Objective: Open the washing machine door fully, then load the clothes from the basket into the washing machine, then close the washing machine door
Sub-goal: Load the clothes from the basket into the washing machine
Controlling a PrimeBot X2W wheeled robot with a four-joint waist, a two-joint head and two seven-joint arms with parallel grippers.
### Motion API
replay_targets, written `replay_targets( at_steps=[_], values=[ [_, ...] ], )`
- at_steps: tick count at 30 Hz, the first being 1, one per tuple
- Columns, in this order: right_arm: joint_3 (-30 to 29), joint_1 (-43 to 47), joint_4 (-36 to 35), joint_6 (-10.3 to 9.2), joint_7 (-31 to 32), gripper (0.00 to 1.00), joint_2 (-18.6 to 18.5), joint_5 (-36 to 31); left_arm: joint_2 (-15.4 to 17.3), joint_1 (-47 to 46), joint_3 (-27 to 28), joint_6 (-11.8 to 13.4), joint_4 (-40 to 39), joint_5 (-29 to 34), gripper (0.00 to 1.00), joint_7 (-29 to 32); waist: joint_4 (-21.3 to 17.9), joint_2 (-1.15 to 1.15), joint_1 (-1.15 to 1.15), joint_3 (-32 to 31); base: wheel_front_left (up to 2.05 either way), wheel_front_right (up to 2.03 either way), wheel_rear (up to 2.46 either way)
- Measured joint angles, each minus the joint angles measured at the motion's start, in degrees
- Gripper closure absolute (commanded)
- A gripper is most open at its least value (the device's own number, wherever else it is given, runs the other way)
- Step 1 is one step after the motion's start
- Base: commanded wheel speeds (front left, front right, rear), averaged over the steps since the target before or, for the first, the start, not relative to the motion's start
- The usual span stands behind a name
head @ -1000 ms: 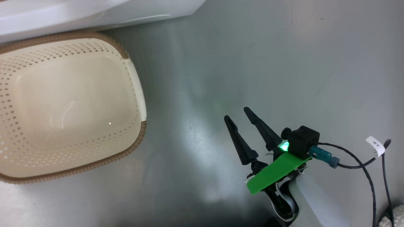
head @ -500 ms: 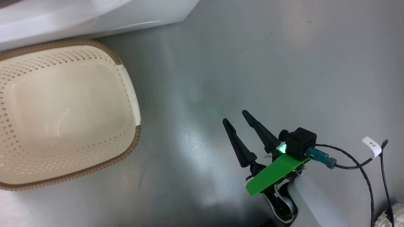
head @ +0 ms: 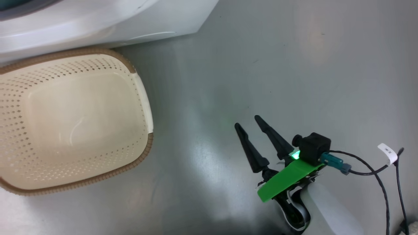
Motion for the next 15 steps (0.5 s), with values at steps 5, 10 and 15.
replay_targets(
  at_steps=[5, 10, 15],
  values=[
    [-1.0, 0.0, 0.5, 0.00, 0.0, 0.00, 0.0, -0.1, -1.5, 0.4, 0.0, -0.4, 1.7, -0.9, 0.00, -2.4, 0.8, 0.00, 0.00, -1.2, 0.00, 0.00, 0.00],
    [-1.2, 0.0, 1.2, 0.00, 0.0, 0.00, 0.0, -0.1, -2.5, 4.3, 0.2, -1.6, 2.1, -1.8, 0.00, -5.0, 1.4, 0.00, 0.00, -3.4, 0.00, 0.00, 0.00],
    [-1.9, 0.0, 2.1, 0.00, 0.0, 0.00, -0.2, -0.1, -4.5, 9.1, 0.8, -2.2, 0.0, -3.1, 0.00, -6.2, 2.6, 0.00, 0.00, -5.7, 0.00, 0.00, 0.00]
  ],
)
